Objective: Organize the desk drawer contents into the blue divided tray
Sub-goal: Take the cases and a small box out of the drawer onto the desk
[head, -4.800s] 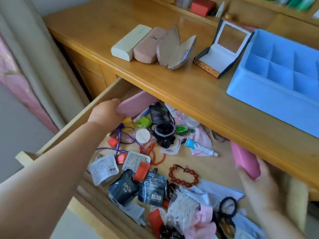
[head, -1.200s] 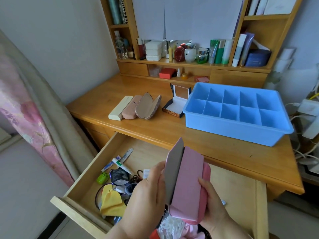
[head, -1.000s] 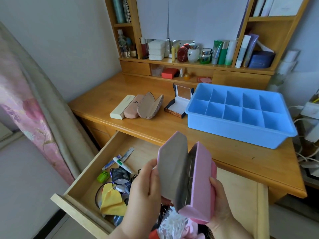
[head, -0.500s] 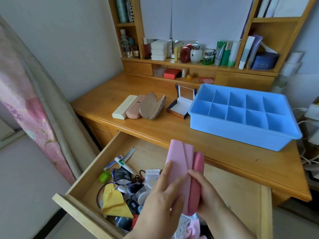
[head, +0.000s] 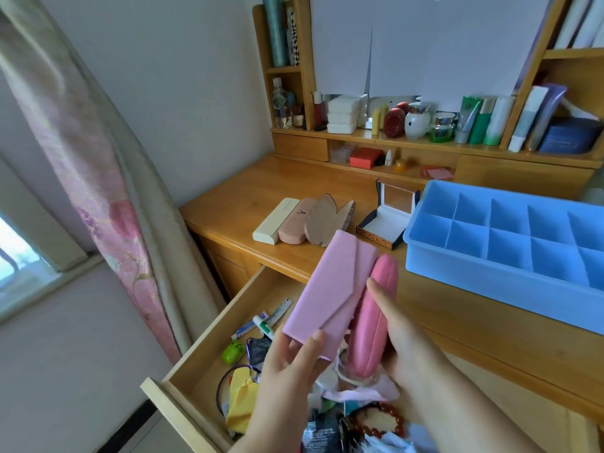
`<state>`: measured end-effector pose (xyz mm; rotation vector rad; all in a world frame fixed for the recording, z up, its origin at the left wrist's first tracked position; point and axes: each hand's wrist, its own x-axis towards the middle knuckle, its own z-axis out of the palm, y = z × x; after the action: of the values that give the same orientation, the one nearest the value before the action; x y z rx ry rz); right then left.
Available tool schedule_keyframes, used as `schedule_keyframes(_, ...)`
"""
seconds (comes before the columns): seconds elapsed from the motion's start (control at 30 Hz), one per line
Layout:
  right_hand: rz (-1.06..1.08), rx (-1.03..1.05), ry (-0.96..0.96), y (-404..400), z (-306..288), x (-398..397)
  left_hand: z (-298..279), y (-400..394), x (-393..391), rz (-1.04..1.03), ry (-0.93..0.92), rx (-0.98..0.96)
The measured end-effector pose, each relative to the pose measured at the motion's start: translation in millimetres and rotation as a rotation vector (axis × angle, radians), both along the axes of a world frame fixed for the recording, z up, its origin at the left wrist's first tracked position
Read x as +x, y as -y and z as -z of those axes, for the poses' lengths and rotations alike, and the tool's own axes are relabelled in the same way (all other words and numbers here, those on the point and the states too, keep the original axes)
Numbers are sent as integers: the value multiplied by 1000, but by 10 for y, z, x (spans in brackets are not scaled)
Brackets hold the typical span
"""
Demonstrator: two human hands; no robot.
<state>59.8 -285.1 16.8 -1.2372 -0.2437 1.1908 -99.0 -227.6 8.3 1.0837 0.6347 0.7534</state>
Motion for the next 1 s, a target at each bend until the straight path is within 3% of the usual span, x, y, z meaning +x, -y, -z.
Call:
schedule_keyframes(0.17,86,-114,136,-178,-36,287,-124,-724,-148,-235,-146,250)
schedule_keyframes(0.37,28,-99,304,-554,-15,686,-210,-2264,3,-518,-423,498)
schedule_keyframes(0.53,-97,9,328,-781,2,736,66,-3169,430,-474,-678,538)
schedule_keyframes(0.7,-111,83,291,-957,-29,655,175,-3352,750,-283,-851,560)
schedule_keyframes(0.77,-70,73,258,-1042,-14,637,100,-3199,787,-433,-779,588)
schedule_keyframes(0.83,-27,70,187,-1139,-13,580,6,-2822,779,-628,-582,761)
schedule_keyframes(0.87,-2,94,156,-1194,-27,530,-19,-2568,778,-614,-462,847)
schedule_keyframes(0.93,60,178,110,-1313,-63,424,-44,-2047,762,-392,-236,897)
schedule_keyframes(1.0,102,210,105,-1428,-81,324,-56,-1602,747,-125,-159,895)
